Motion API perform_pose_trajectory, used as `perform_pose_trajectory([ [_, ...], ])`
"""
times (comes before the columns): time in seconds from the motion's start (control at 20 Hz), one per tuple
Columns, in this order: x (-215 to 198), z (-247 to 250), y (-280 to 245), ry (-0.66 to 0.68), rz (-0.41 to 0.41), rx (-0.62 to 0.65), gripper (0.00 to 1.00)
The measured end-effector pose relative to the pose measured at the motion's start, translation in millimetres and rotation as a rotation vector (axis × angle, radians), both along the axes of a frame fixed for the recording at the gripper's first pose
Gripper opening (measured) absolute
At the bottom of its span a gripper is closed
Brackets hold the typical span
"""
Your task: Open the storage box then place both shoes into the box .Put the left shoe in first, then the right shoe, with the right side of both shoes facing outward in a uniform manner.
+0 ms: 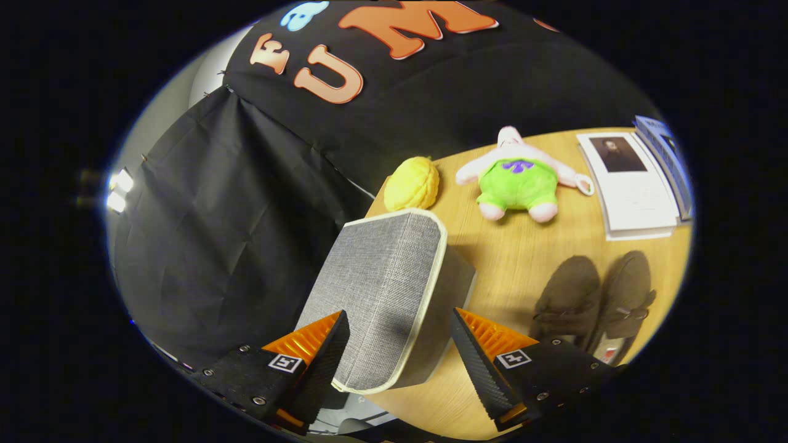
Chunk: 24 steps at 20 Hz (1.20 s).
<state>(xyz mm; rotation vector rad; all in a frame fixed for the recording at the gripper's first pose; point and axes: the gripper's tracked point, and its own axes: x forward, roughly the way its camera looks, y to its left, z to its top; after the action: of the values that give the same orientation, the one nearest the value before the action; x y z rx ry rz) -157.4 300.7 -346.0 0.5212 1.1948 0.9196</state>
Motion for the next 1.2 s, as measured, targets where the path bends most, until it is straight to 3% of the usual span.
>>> perform_pose_trajectory([
  [0.35,-24.2,-34.1,37.1,0.173,0.054,0.105,0.98],
  [0.65,-22.7,-39.9,49.2,0.339,-0.004,0.225,0.95],
  [0.8,-21.6,-34.7,45.1,0.334,-0.002,0.231,0.87],
  [0.9,-18.4,-28.8,45.2,0.328,-0.006,0.225,0.71],
  [1.05,-11.0,-18.7,35.6,0.330,-0.037,0.228,0.36],
  [1.2,-9.8,-5.9,32.5,0.319,-0.052,0.237,0.13],
])
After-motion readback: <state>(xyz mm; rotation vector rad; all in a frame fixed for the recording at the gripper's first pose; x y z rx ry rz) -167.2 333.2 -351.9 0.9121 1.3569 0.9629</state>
